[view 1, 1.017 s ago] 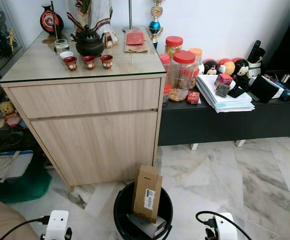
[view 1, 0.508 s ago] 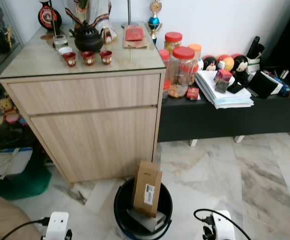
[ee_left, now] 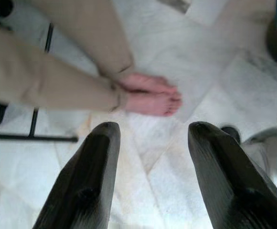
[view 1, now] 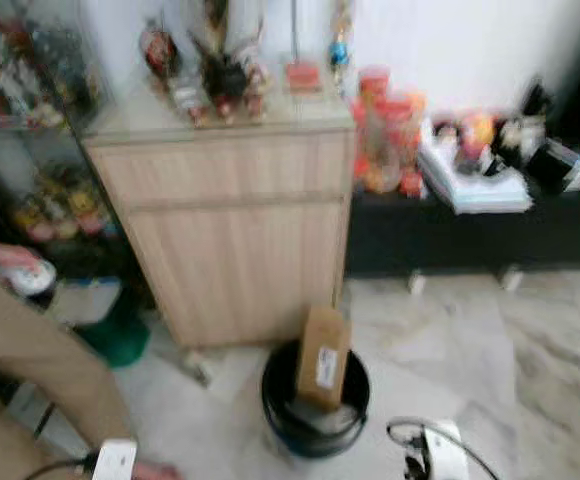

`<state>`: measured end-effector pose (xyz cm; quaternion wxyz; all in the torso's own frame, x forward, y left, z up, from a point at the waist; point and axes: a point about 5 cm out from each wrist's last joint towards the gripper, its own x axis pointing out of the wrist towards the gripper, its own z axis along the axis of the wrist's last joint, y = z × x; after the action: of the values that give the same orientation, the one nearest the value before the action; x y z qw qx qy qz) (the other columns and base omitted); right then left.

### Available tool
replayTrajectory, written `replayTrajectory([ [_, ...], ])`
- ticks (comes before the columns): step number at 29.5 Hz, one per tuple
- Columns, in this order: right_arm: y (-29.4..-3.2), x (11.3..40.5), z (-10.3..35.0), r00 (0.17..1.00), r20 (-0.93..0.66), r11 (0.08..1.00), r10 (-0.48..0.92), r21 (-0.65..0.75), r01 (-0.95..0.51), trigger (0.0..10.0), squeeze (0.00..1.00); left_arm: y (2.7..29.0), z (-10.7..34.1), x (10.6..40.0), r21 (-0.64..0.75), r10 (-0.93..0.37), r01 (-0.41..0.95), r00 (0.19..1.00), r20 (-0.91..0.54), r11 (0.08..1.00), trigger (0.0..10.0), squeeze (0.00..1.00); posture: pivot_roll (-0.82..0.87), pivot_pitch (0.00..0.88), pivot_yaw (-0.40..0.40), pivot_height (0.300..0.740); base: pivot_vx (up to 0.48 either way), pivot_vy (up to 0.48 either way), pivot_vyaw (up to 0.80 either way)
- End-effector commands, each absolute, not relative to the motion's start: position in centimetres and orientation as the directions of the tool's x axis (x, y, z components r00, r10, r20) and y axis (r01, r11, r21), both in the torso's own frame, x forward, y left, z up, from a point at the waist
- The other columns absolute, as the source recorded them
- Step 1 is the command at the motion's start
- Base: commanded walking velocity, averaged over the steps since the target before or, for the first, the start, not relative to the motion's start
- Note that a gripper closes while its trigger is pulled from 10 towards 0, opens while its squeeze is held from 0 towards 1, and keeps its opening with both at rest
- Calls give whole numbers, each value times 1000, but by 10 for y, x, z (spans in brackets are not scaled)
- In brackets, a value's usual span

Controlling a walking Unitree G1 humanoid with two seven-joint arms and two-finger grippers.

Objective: Picking trash to rubbish bin

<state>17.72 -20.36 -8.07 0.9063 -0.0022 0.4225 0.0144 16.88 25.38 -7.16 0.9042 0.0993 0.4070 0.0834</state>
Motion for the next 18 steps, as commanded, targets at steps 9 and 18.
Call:
replayTrajectory([
  [9, -199, 175, -83, 638, -769, 999, 29, 31, -8, 10000, 0, 250, -70, 175, 247, 218, -53, 671, -709, 968, 10000, 0, -14, 0, -16, 740, -251, 0, 0],
  [18, -197, 177, -82, 643, -765, 999, 35, 41, -6, 10000, 0, 247, -69, 178, 241, 216, -58, 675, -706, 969, 10000, 0, -15, 0, -21, 740, 0, 0, 0],
])
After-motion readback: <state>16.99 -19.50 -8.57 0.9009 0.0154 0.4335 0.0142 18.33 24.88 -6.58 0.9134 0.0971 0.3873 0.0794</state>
